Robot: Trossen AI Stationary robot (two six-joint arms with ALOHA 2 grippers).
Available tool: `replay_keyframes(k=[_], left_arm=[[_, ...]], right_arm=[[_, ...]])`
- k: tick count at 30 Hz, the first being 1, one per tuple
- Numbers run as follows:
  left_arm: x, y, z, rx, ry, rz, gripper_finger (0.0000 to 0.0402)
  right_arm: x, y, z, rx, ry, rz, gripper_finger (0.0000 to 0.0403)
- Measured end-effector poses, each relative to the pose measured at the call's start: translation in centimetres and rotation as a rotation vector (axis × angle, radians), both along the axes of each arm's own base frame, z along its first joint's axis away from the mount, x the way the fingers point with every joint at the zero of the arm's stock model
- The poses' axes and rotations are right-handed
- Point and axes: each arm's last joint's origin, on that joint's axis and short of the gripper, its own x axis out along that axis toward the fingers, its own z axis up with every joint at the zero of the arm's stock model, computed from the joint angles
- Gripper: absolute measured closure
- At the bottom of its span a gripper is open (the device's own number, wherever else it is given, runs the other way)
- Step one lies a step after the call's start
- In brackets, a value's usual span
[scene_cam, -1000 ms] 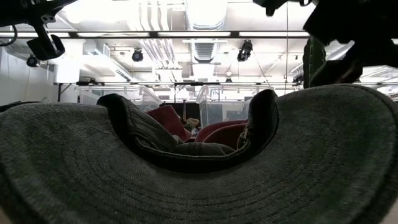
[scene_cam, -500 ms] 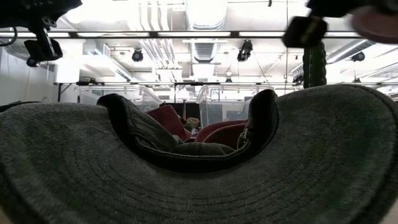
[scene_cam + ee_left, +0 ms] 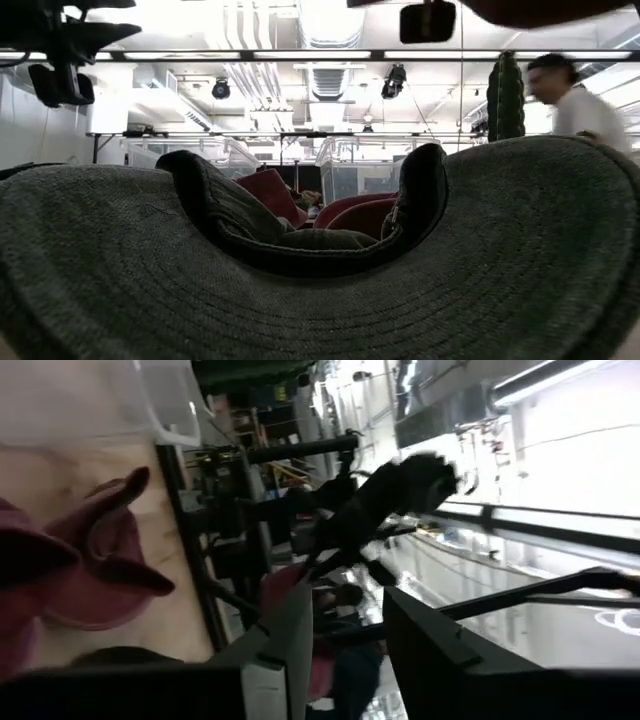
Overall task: Pick & Place hat
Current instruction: Put the bottom right red cap into the right transparent bin
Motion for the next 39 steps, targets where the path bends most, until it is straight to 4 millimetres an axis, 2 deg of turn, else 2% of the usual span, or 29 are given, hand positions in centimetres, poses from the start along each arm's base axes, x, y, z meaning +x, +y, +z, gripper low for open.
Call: replay_keyframes(k=[5,10,15,21,29,34,39], left_arm=[[0.6,-0.4,-0.4,0.026,0.049,0.016,0.0285],[1.1,-0.7,-0.1,-0.010,0.022,0.015,0.0285],[1.7,-1.1,0.1,-0.022,0.001,0.015,0.0285],[2.6,-1.7,-0.4,-0.052,0.055,-0.014,0.0285],[3.7,-2.5,0.2,-0.056,0.093,-0.038,0.0285],[4.1,-2.9,0.0,-0.088,0.114,-0.074,0.0285],[4.6,-3.2,-0.2,-0.153,0.137,-0.089,0.0285]], right_arm=[[0.6,-3.0,1.6,0.009,-0.051,-0.132,0.0390],[1.1,-4.5,2.8,0.002,-0.117,-0.166,0.0390],[2.5,-4.9,2.6,0.005,-0.156,-0.188,0.0390],[4.9,-5.1,1.6,0.005,-0.164,-0.180,0.0390],[8.1,-5.5,0.5,0.028,-0.225,-0.172,0.0390],[8.9,-5.6,-0.6,0.034,-0.206,-0.167,0.0390],[9.3,-5.4,-0.6,0.032,-0.234,-0.163,0.0390]])
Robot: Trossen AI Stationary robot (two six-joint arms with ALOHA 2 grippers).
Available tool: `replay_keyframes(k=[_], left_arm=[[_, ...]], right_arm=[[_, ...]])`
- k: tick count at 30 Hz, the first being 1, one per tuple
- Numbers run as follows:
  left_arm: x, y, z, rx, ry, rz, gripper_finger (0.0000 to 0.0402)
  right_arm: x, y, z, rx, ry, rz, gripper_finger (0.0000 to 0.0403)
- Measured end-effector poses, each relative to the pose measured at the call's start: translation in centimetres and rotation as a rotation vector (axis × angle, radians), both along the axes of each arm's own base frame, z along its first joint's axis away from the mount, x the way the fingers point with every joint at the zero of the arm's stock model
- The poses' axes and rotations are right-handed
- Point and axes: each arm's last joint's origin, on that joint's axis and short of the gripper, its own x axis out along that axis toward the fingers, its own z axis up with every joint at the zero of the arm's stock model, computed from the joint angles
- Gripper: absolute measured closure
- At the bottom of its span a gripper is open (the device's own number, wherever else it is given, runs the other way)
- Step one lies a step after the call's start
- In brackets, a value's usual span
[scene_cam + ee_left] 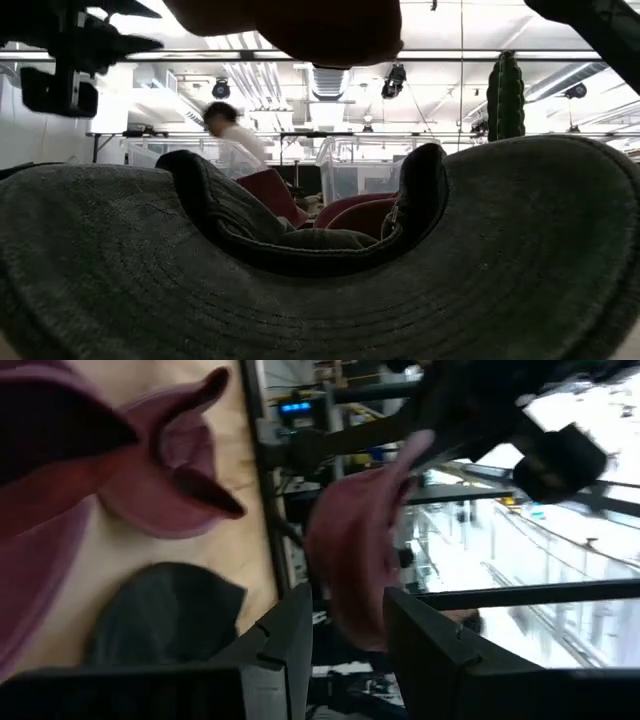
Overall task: Pick & Place hat
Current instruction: Put the bottom right red cap into the right transparent bin
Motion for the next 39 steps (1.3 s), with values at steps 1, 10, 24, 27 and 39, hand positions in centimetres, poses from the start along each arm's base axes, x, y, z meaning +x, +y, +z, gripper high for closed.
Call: replay_keyframes(k=[1,10,24,27,39], left_arm=[[0.1,-0.1,0.1,-0.012,0.000,0.002,0.0285],[1.1,-0.5,1.7,-0.029,-0.016,0.016,0.0285],[3.1,-0.6,1.5,-0.017,0.047,-0.019,0.0320],[3.1,-0.7,1.4,-0.019,0.049,-0.019,0.0377],[2.3,0.0,2.1,0.014,0.008,0.064,0.0397]], right_arm=[[0.1,0.0,0.1,-0.001,-0.013,0.000,0.0390],[0.2,0.1,0.0,-0.009,-0.018,-0.005,0.0390],[0.6,0.7,0.3,0.012,-0.052,0.012,0.0390],[0.6,0.9,0.3,0.012,-0.055,0.018,0.0390],[-1.9,0.9,2.7,-0.019,-0.073,0.055,0.0300]])
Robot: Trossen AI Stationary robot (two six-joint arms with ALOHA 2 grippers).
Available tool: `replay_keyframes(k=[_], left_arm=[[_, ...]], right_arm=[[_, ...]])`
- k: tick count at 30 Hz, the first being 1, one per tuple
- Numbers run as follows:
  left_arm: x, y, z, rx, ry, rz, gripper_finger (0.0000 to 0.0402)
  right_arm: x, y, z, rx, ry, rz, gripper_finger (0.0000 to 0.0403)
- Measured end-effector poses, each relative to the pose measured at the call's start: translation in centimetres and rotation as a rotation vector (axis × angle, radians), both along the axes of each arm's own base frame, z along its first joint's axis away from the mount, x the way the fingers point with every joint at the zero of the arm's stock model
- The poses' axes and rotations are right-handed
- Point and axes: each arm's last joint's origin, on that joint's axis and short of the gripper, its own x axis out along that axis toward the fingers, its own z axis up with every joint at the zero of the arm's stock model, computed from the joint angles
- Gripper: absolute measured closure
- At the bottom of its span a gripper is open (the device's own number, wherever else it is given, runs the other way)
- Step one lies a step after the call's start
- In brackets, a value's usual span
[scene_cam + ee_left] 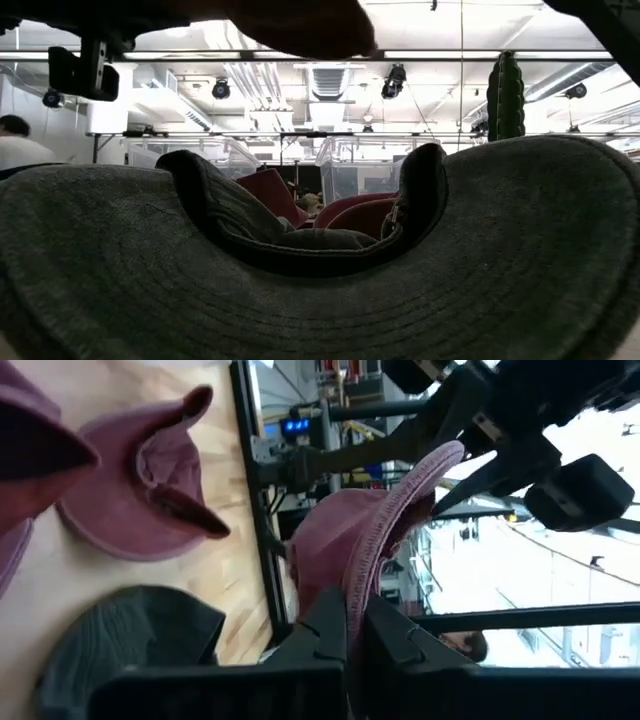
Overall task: Pick & Place hat
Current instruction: Put the bottom right red cap into the right transparent bin
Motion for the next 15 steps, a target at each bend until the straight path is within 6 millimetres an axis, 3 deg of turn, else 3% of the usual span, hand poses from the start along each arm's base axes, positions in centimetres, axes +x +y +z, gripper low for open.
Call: replay_keyframes(k=[7,15], left_arm=[[-0.4,0.5,0.1,0.039,0.009,0.115,0.0398],[-1.1,1.4,0.5,0.116,0.015,0.371,0.0398]], right_arm=[[-2.5,-1.4,2.9,-0.032,-0.063,-0.064,0.0227],[-6.2,-2.9,7.1,-0.135,-0.158,-0.233,0.0207]])
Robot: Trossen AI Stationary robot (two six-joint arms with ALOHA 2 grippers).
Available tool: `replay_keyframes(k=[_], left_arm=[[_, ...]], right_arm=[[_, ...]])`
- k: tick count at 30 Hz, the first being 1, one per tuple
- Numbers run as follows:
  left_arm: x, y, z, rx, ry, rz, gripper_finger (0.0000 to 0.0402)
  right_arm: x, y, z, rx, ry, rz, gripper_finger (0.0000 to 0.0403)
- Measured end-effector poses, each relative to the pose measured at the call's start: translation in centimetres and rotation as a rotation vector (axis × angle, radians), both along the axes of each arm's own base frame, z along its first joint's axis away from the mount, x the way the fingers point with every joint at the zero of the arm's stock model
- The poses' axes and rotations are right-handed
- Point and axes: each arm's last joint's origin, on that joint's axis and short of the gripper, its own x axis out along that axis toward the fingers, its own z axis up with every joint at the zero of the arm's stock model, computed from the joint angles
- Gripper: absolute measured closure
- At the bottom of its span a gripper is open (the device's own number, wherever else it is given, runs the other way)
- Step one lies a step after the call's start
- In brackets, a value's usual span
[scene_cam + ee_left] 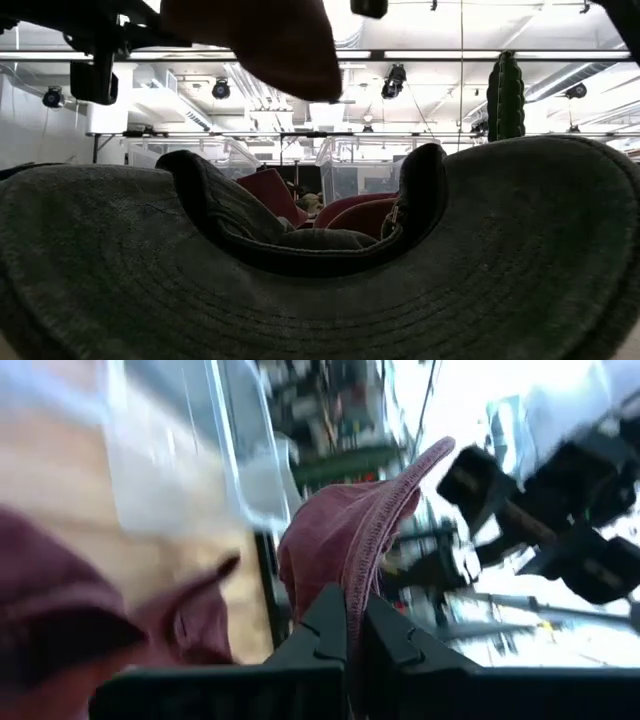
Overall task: Pick & Place hat
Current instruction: Put the bottom right red cap into the right transparent bin
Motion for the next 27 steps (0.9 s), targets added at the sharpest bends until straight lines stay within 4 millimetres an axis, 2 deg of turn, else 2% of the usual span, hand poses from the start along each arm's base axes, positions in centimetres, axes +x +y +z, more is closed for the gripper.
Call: replay_keyframes(k=[5,13,21,24,27], left_arm=[[-0.7,0.6,0.5,0.006,-0.020,0.172,0.0398],[-1.9,1.5,2.6,0.031,-0.070,0.330,0.0398],[-4.1,3.2,6.9,0.194,-0.195,0.402,0.0398],[-5.1,4.0,8.7,0.339,-0.235,0.456,0.0398],[-5.5,4.3,10.1,0.505,-0.165,0.521,0.0398]], right_arm=[[-1.5,0.1,2.5,-0.083,-0.109,-0.122,0.0209],[-0.9,1.2,4.6,-0.153,-0.290,-0.262,0.0209],[1.9,3.3,4.6,-0.197,-0.419,-0.311,0.0209],[3.3,4.0,4.5,-0.214,-0.490,-0.342,0.0209],[5.0,4.4,3.8,-0.237,-0.528,-0.384,0.0209]])
